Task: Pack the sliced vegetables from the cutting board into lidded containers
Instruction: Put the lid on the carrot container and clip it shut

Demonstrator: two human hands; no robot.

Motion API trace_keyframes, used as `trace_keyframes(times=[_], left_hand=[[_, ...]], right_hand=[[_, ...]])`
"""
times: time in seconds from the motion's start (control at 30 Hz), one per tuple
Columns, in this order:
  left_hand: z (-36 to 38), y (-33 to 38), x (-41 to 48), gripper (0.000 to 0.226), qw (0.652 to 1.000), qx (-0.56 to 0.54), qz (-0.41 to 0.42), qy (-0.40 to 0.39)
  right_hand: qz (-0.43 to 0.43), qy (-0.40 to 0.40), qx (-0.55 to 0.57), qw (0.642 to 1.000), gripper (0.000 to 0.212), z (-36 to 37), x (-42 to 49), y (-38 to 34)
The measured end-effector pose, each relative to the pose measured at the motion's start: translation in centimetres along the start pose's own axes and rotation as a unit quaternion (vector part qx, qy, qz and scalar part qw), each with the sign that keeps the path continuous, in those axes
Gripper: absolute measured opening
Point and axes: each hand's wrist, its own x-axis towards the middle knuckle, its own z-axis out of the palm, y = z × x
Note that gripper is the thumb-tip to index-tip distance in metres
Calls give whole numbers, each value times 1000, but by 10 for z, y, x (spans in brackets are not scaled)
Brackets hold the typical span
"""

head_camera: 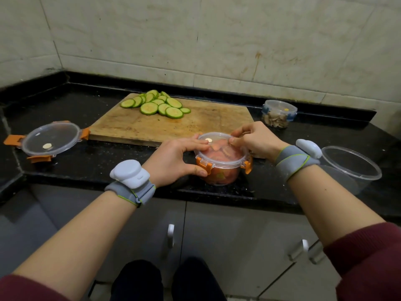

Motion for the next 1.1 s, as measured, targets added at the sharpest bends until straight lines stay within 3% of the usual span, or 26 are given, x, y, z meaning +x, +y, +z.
trace_keyframes(times=[0.17,0.4,0.47,0.57,0.7,0.8,1.1], left_hand=[[10,10,-5,65,996,69,8,50],[6,21,-5,50,998,9,-57,20],[0,25,0,37,997,-7,-80,-2],[1,28,12,31,992,29,-117,34],[6,25,31,32,977,97,-168,86],[8,20,40,34,967,126,-203,83],[10,18,41,33,965,108,-225,86]], right_hand=[[6,-10,13,1000,30,2,-3,-6],[-1,66,-225,972,36,-15,-19,-29],[18,62,-279,958,43,-22,-28,-34],[43,43,-317,947,49,-23,-41,-39],[81,6,-237,968,39,-22,-46,-37],[96,11,-193,976,37,-22,-45,-35],[126,10,-43,991,35,-23,-40,-18]])
